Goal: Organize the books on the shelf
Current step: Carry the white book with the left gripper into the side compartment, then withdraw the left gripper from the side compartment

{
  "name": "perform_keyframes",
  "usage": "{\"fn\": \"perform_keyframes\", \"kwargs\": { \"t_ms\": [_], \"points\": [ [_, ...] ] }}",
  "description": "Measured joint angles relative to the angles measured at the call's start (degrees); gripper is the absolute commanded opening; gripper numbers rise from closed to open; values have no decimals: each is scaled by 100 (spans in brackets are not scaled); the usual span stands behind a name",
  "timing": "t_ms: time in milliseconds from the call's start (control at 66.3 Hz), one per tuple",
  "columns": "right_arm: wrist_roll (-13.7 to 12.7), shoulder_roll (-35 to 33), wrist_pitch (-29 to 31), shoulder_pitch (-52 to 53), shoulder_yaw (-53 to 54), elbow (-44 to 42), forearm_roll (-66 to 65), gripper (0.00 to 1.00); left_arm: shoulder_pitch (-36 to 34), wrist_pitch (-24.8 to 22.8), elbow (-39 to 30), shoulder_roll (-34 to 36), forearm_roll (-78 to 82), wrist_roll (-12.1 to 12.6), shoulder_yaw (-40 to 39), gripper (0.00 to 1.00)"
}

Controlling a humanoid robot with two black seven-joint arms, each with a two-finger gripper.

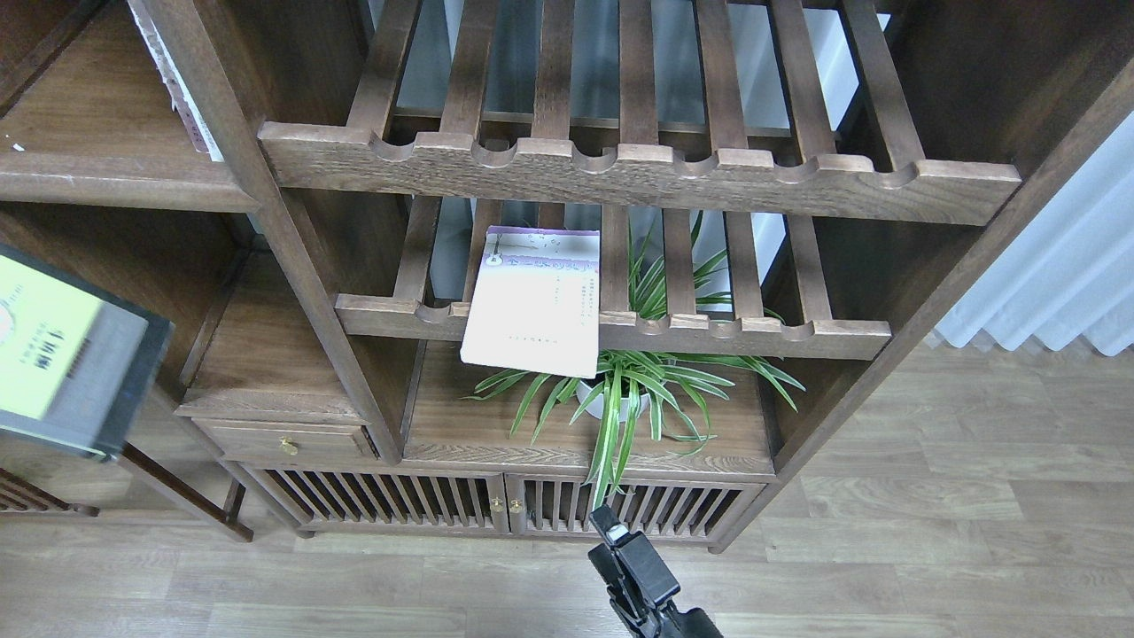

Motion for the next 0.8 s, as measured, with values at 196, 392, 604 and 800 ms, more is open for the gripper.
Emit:
{"fn": "perform_keyframes", "kwargs": {
  "t_ms": [196, 392, 604, 800],
  "points": [
    [-8, 0, 0, 2, -37, 0, -7, 99, -807, 0, 88, 618, 24, 120, -65, 7],
    [-10, 0, 0, 3, -29, 0, -5, 99, -1697, 0, 311, 946, 271, 383, 81, 7],
    [-9, 0, 0, 3, -36, 3, -5, 99, -2790, -1, 631, 1069, 1161, 482, 270, 7],
    [-10, 0, 0, 3, -28, 9, -7, 99, -3775, 0, 946, 1029, 1804, 490, 633, 7]
  ]
}}
